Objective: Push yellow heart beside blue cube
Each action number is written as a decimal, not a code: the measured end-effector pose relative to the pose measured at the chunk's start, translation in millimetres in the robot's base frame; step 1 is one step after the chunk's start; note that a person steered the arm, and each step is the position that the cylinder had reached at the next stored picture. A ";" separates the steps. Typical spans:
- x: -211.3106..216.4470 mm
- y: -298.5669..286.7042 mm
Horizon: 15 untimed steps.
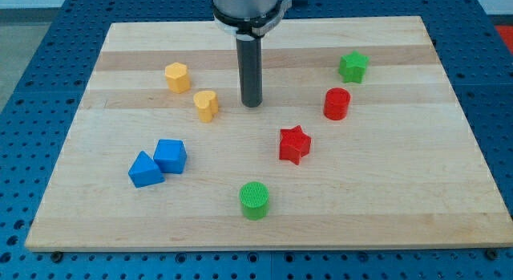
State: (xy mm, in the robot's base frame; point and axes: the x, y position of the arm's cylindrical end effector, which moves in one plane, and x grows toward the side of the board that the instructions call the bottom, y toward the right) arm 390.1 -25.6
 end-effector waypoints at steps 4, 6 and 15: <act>-33.9 -38.8; -34.6 -63.2; 22.6 -74.9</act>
State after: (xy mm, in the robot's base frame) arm 412.7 -100.5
